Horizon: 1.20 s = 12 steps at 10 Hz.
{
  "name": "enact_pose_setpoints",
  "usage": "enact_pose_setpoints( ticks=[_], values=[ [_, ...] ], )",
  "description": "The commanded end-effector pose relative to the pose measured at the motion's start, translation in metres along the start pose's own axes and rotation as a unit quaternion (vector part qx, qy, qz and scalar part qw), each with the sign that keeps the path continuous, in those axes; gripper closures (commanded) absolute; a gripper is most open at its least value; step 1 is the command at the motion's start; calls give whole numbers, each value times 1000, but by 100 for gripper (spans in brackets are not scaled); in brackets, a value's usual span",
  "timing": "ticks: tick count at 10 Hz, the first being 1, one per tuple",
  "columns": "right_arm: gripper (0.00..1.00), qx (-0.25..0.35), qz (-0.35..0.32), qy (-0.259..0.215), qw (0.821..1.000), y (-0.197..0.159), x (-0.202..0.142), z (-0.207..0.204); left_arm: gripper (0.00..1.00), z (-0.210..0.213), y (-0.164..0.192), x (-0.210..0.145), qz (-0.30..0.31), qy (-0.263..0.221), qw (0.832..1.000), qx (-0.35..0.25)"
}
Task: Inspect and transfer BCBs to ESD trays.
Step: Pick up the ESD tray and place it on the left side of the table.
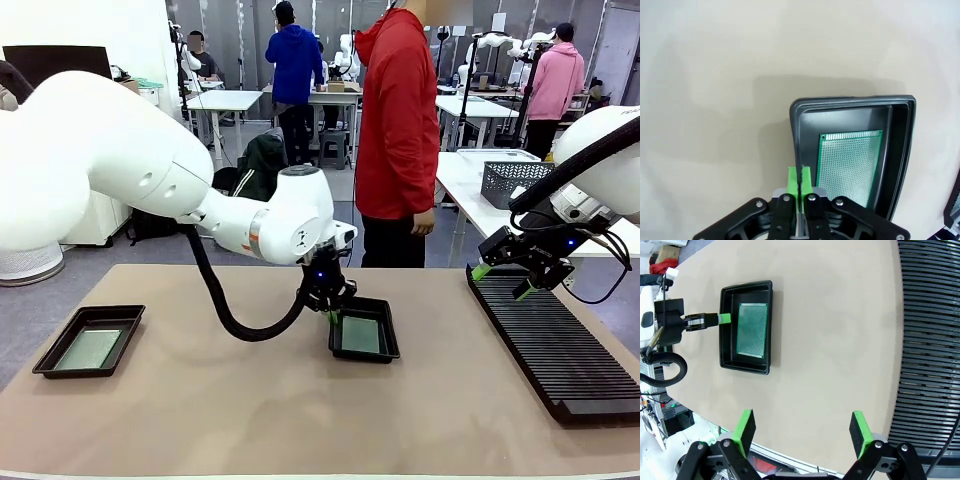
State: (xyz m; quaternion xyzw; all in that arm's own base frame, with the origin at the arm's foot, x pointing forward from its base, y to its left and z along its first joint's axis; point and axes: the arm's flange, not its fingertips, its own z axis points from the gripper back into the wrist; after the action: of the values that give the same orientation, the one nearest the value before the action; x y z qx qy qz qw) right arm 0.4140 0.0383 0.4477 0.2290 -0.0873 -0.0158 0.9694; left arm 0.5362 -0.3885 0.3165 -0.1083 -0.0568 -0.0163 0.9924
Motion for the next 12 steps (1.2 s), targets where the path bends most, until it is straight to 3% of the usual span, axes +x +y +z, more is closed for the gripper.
enact_pose_setpoints(
  ticks=[1,7,12],
  values=[
    [0,-5,-10,0,1000,2,0,1,97,9,34,-19,0,2,998,-58],
    [0,-5,-10,0,1000,2,0,1,97,51,126,-54,22,-41,991,-127],
    [0,-5,-10,0,1000,2,0,1,97,98,231,-69,36,-38,993,-103]
  ],
)
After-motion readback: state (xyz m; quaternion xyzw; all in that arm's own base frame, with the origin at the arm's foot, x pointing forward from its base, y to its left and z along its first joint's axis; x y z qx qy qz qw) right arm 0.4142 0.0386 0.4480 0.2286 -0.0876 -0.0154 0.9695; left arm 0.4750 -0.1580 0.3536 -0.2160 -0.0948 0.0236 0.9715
